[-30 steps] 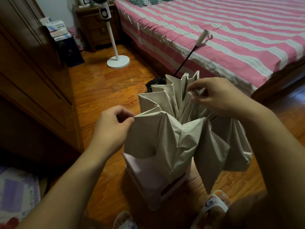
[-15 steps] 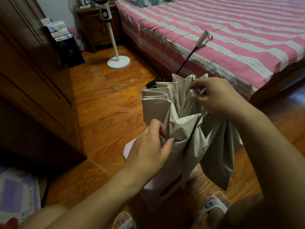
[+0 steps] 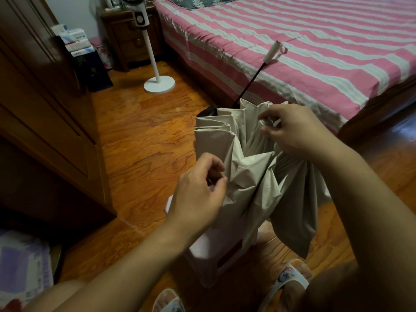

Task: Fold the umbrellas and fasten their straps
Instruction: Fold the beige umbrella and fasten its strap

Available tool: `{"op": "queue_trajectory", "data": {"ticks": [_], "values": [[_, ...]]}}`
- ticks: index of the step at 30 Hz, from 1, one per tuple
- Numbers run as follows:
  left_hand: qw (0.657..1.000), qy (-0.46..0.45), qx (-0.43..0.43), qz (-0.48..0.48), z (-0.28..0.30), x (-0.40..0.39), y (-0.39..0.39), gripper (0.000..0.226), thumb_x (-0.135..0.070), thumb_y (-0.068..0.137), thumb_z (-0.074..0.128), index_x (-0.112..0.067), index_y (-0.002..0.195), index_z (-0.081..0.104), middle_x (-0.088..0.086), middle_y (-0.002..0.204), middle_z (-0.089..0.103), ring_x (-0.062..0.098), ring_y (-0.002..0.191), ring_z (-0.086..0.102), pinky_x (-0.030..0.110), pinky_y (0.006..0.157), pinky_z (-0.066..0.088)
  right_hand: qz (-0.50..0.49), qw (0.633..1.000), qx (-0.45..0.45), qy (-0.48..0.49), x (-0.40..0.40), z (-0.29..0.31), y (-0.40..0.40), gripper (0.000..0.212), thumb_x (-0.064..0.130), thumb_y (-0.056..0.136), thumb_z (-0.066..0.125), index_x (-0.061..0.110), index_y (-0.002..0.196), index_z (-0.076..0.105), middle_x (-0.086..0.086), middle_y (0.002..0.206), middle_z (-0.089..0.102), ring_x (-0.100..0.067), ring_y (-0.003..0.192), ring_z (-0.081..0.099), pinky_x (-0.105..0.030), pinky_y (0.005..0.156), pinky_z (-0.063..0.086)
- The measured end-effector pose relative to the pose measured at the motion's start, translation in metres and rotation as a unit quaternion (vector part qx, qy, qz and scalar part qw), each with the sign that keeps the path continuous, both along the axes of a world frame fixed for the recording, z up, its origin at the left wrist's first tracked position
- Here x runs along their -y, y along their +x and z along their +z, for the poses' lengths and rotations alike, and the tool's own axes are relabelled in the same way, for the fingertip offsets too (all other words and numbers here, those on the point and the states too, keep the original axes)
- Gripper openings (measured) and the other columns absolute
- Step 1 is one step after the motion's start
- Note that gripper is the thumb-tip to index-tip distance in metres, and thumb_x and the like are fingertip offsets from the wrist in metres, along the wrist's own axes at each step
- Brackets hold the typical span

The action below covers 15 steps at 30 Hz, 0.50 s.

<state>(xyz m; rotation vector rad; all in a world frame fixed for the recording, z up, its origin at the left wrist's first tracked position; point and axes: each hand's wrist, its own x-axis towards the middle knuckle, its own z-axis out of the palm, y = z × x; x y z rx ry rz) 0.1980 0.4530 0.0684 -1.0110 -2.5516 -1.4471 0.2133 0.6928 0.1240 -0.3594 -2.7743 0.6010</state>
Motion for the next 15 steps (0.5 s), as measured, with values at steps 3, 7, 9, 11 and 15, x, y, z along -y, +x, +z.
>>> {"op": "queue_trajectory", "data": {"ticks": [3, 7, 9, 11, 15], "values": [[0.998, -0.041, -0.041, -0.03, -0.002, 0.003, -0.006, 0.021, -0.011, 0.088, 0.07, -0.023, 0.101, 0.058, -0.014, 0.089, 0.059, 0.005, 0.087, 0.059, 0.021, 0.07, 0.047, -0.003, 1.0, -0.001, -0.001, 0.0, 0.0, 0.0, 0.022, 0.022, 0.095, 0.069, 0.021, 0.117, 0.072, 0.005, 0.105, 0.066, -0.019, 0.098, 0.061, -0.034, 0.088, 0.049], [0.996, -0.075, -0.021, -0.053, -0.01, -0.001, 0.002, 0.031, -0.028, 0.089, 0.069, -0.031, 0.119, 0.061, -0.014, 0.105, 0.055, -0.009, 0.1, 0.051, 0.004, 0.08, 0.037, -0.003, 1.0, 0.002, -0.002, 0.003, 0.001, -0.001, 0.024, 0.021, 0.095, 0.068, 0.02, 0.119, 0.071, 0.001, 0.112, 0.068, -0.019, 0.098, 0.06, -0.032, 0.086, 0.047], [0.997, -0.046, 0.038, -0.046, -0.013, -0.007, 0.008, 0.034, -0.025, 0.092, 0.07, -0.033, 0.124, 0.063, -0.014, 0.109, 0.055, -0.008, 0.102, 0.051, 0.002, 0.082, 0.037, -0.004, 1.0, 0.002, -0.004, 0.005, 0.001, -0.001, 0.025, 0.021, 0.096, 0.068, 0.02, 0.12, 0.071, 0.0, 0.114, 0.069, -0.021, 0.102, 0.062, -0.031, 0.086, 0.046], [0.995, -0.012, 0.086, -0.038, -0.018, -0.013, 0.011, 0.032, -0.02, 0.093, 0.07, -0.032, 0.123, 0.065, -0.014, 0.11, 0.059, -0.004, 0.102, 0.056, 0.011, 0.087, 0.045, -0.006, 1.0, 0.002, -0.006, 0.008, 0.001, -0.002, 0.026, 0.022, 0.096, 0.068, 0.021, 0.121, 0.071, -0.001, 0.116, 0.069, -0.023, 0.104, 0.062, -0.032, 0.087, 0.047], [0.992, 0.02, 0.125, -0.009, -0.026, -0.017, 0.012, 0.019, -0.013, 0.093, 0.069, -0.026, 0.106, 0.072, -0.012, 0.1, 0.069, 0.006, 0.097, 0.064, 0.033, 0.085, 0.056, -0.007, 1.0, 0.007, -0.018, 0.011, 0.002, -0.002, 0.026, 0.023, 0.095, 0.068, 0.023, 0.121, 0.071, -0.003, 0.117, 0.07, -0.025, 0.106, 0.063, -0.039, 0.091, 0.052]]}}
